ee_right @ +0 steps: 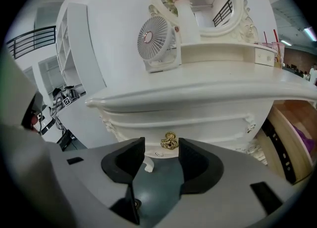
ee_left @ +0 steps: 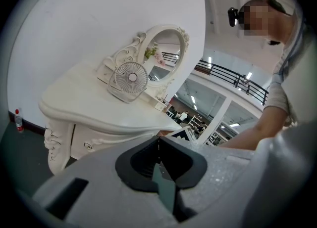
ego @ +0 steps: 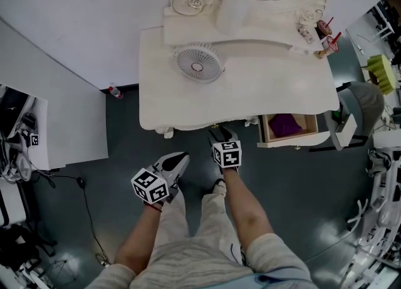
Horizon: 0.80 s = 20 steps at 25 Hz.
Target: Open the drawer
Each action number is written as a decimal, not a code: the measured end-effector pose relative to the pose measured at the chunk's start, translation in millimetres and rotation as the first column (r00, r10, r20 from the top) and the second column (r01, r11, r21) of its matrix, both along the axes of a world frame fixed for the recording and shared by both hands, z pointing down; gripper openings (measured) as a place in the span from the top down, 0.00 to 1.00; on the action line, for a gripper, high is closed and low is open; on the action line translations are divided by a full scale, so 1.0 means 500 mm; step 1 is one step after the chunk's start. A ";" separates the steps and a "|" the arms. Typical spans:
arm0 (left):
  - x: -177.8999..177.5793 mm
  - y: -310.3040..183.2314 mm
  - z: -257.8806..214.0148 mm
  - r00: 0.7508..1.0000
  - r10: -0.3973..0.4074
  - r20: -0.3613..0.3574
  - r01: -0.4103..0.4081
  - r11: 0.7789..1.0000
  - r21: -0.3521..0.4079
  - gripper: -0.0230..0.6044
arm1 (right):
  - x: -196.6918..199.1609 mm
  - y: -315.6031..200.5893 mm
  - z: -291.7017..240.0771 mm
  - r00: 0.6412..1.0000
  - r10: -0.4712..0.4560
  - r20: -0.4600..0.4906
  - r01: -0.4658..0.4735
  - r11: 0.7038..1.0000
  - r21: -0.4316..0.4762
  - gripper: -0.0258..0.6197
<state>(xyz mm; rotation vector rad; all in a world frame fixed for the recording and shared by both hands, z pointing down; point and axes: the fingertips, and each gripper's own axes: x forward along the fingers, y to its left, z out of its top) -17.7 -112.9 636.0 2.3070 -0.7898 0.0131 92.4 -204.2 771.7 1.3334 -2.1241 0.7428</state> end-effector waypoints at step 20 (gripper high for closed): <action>-0.004 0.001 0.012 1.000 0.002 -0.019 -0.002 1.000 -0.017 0.94 | 0.011 -0.032 0.036 0.992 -0.029 -0.121 0.025 0.999 -0.037 0.77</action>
